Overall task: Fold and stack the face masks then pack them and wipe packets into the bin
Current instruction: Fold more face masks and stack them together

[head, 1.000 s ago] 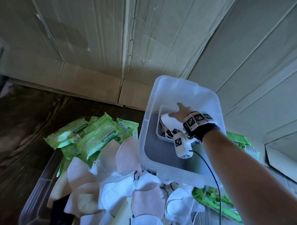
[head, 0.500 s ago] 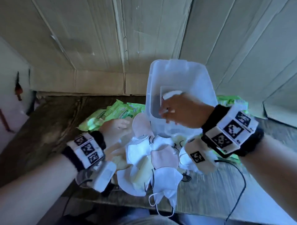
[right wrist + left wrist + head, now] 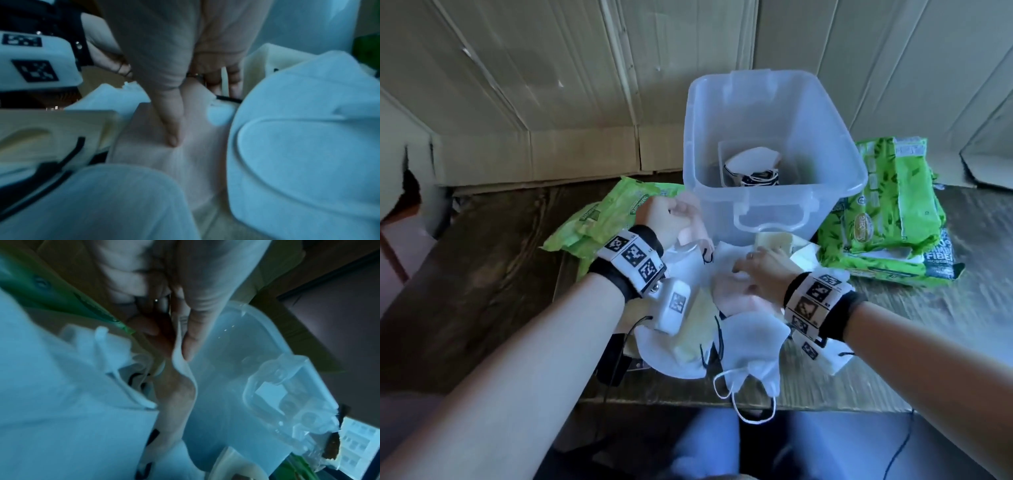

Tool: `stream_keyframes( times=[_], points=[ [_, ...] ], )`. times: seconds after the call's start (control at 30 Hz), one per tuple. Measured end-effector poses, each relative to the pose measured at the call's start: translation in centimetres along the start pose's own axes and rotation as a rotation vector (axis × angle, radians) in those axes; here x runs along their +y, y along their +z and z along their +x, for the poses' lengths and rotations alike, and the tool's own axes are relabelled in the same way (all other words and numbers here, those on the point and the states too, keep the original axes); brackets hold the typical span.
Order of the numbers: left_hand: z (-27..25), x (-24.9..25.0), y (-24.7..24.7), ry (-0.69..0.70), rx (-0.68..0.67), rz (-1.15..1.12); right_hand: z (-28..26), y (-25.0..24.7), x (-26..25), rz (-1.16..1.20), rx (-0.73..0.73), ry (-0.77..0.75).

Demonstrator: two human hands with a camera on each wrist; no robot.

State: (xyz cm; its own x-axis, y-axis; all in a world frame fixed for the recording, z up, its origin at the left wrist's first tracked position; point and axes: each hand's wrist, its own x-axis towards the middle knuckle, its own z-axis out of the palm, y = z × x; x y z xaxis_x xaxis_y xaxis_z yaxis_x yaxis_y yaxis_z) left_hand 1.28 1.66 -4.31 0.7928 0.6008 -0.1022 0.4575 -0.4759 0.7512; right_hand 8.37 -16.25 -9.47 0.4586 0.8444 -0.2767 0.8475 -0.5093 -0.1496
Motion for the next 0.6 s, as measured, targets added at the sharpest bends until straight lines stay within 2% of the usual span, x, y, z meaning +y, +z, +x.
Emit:
stream_keyframes(
  times=[0.1, 0.23, 0.37, 0.47, 0.6],
  points=[
    [-1.6, -0.2, -0.2, 0.112, 0.04, -0.069, -0.9, -0.5, 0.9, 0.121, 0.211, -0.038],
    [-3.9, -0.4, -0.1, 0.23, -0.005, -0.166, -3.6, -2.1, 1.5, 0.362, 0.528, -0.05],
    [-5.3, -1.5, 0.1, 0.281, -0.034, -0.193, -5.8, -2.5, 1.7, 0.458, 0.65, 0.09],
    [-6.2, -2.2, -0.1, 0.354, 0.049, -0.272, -6.3, -1.8, 2.1, 0.619, 0.744, 0.105],
    [-8.1, -3.1, -0.3, 0.463, 0.178, -0.449, -6.9, -0.4, 1.7, 0.7, 0.907, 0.081]
  ],
)
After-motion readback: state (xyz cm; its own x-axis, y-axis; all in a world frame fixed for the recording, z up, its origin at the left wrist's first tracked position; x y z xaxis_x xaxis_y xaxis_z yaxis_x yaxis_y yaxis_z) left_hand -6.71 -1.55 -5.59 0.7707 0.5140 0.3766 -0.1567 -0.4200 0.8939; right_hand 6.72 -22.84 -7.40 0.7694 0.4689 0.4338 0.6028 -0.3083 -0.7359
